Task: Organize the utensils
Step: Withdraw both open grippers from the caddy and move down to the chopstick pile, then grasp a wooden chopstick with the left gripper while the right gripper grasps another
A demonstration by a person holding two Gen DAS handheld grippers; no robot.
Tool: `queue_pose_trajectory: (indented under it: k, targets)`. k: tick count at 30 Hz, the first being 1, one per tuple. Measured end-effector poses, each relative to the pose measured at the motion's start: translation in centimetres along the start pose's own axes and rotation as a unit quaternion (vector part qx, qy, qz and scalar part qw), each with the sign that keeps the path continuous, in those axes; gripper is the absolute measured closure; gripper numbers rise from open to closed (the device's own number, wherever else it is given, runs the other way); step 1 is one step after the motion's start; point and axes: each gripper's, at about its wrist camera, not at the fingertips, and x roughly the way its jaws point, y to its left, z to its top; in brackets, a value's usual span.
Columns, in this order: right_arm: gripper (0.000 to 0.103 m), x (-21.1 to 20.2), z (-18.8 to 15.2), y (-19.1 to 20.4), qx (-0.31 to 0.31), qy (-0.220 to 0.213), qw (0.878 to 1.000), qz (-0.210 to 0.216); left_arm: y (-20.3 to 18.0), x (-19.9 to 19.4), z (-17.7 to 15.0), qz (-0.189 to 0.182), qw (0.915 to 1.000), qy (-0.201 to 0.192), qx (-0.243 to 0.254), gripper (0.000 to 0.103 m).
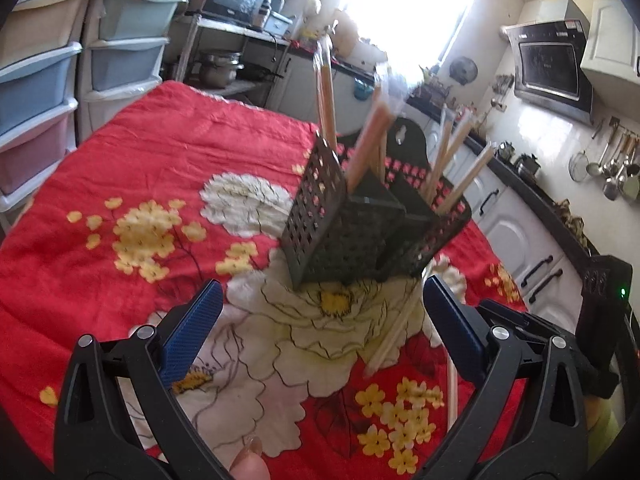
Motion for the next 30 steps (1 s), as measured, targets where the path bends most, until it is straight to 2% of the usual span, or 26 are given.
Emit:
queue_pose_trajectory:
  k: [14, 15, 17, 19, 25, 30]
  targets:
    - [0.052, 1.9, -1.9, -1.8, 0.024, 0.055, 0.998, -0.017, -1.0, 2.5, -2.6, -0.021, 0.9978, 0.06, 0.021, 0.013]
    - [0.052, 2.2, -2.0, -1.9, 0.027, 0.06, 0.998, -0.018, -1.1, 2.6, -2.7, -0.024, 0.9975, 0.063, 0.023, 0.019]
    - [0.052, 2.5, -2.2, -2.2, 0.032, 0.07, 0.997, -0.02, -1.3, 2.9, -2.9, -0.031, 0.9966, 0.072, 0.026, 0.024]
    - [0.052, 3.0, -2.4, -2.5, 0.041, 0.082, 0.996, -0.022, -1.5, 3.1, -3.1, -0.039, 0.9957, 0.079, 0.026, 0.036]
    - [0.053, 3.6, -2.9, -2.9, 0.053, 0.092, 0.994, -0.018, -2.2, 4.0, -4.0, -0.059, 0.9922, 0.104, 0.036, 0.051]
    - [0.07, 3.6, -3.3, -2.8, 0.051, 0.091, 0.994, -0.032, -2.9, 5.5, -4.9, -0.072, 0.9874, 0.133, 0.046, 0.061]
